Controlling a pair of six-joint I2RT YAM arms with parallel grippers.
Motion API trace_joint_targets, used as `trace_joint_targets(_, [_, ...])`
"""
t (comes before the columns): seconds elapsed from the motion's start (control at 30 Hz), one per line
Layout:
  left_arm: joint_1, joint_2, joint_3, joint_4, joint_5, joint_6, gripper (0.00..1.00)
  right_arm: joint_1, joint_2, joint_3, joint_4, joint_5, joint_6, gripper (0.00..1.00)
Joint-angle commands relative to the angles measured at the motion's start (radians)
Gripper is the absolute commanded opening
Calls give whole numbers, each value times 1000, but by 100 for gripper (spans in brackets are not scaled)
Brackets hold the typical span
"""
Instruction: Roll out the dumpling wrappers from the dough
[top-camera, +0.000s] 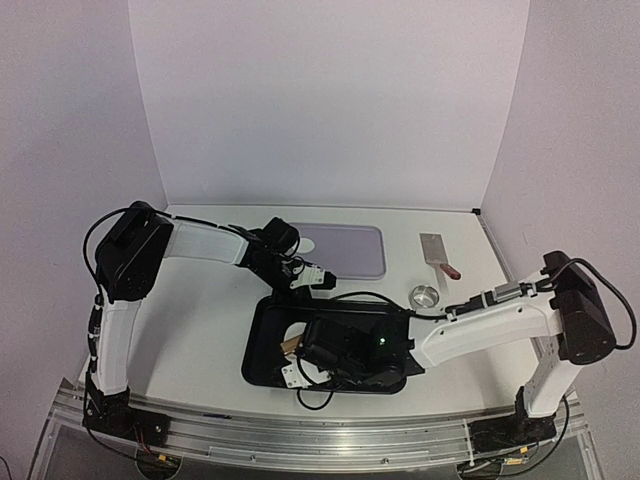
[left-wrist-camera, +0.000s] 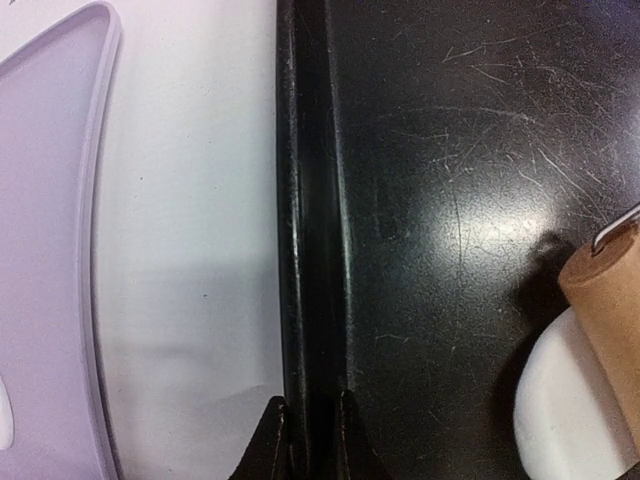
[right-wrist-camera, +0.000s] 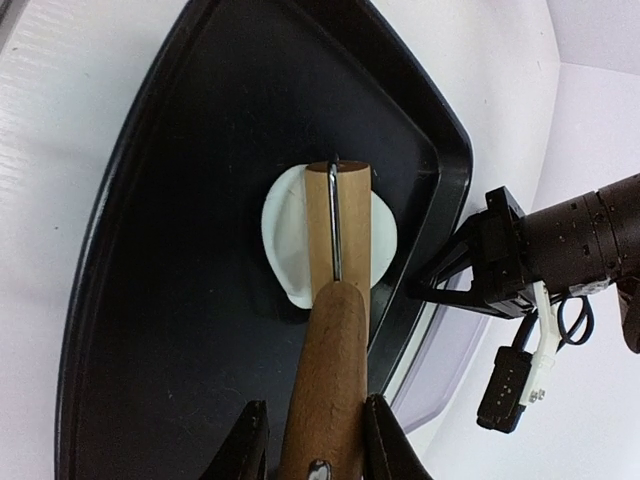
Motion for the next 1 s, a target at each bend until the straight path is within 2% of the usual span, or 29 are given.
trace_joint_targets(0.0, [-7,25,-31,-3,-70,65,0,-62,223,50,-327,-275,-49,0])
trace_joint_targets(0.13, [-9,22,-30,-11,-73,70,0,-89,262,107,-311,-273,-72,0])
trace_joint_targets(0.43, [-9,17,-40,-2,-70,66,0,40,108,-111,-366,-311,131,0])
trace_joint_targets(0.73, [-9,16,-34,-7,-71,66,0,-88,256,69,-334,-283,-26,0])
trace_joint_targets(0.83, [-9,15,-31,-7,-71,66,0,-66,221,36,-337,-308,31,0])
trace_joint_targets(0.97, [-9,14,-32,-1,-70,65,0,25,156,-58,-362,-332,155,0])
